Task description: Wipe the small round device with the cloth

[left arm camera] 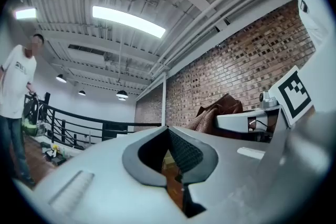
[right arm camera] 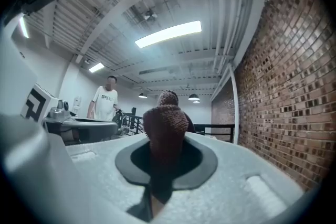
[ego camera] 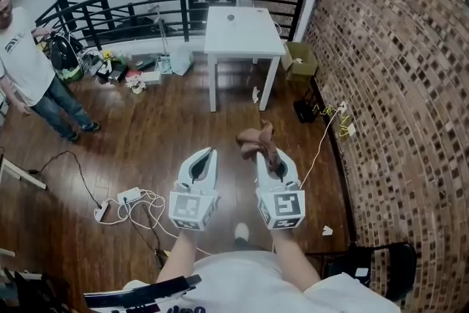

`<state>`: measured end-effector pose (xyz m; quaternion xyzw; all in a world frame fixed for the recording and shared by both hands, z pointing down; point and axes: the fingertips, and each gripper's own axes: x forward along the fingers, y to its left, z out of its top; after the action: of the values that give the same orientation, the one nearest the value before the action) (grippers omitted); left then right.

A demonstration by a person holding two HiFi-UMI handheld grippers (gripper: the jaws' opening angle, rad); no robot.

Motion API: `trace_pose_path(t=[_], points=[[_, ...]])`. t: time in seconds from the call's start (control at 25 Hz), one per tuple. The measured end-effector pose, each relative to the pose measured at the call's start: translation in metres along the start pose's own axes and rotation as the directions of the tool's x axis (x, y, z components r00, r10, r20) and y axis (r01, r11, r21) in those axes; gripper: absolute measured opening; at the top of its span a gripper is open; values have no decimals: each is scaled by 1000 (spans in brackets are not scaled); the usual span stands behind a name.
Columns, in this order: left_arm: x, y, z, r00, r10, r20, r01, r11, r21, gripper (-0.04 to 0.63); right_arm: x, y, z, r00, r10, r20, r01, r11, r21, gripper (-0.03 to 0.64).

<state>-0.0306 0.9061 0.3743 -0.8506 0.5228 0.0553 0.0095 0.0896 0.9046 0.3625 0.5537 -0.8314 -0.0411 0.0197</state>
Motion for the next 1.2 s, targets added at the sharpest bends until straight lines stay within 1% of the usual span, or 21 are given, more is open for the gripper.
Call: trace_pose_path(t=[0.12, 0.2, 0.44, 0.52, 0.64, 0.76, 0.92, 1.04, 1.12, 1.2], points=[[45, 5, 4, 1000, 13, 0, -13, 1000, 21, 15, 32, -46, 13, 999, -25, 38, 25, 1000, -4, 29], [69, 12, 3, 1000, 22, -1, -22, 999, 32, 15, 51, -63, 16, 998, -24, 52, 24, 1000, -1, 29], [118, 29, 2, 999, 39, -26, -37, 997, 74, 15, 109, -78, -8, 999, 34, 11, -35, 999, 32, 29], [129, 41, -2, 998, 59, -36, -57, 996, 72, 15, 126, -76, -17, 998, 61, -2, -61, 997, 48, 29], [147, 70, -8, 996, 84, -26, -82, 995, 55, 15, 155, -67, -22, 996, 92, -10, -91, 995, 49, 29], [177, 101, -17, 998, 66, -22, -65, 997, 45, 15, 199, -63, -27, 995, 97, -15, -96, 994, 42, 29], [223, 152, -20, 1000, 13, -18, -13, 999, 43, 15, 272, -62, -28, 998, 59, -18, -58, 997, 42, 29], [253, 199, -16, 1000, -5, -16, 6, 999, 37, 15, 324, -52, -16, 999, 44, -5, -44, 999, 32, 29], [273, 224, -16, 1000, -20, -22, 21, 999, 25, 15, 351, -49, -10, 999, 32, -5, -32, 999, 28, 29], [295, 240, -20, 999, -39, -30, 40, 999, 23, 15, 371, -53, -13, 1000, 14, -23, -13, 1000, 22, 29]])
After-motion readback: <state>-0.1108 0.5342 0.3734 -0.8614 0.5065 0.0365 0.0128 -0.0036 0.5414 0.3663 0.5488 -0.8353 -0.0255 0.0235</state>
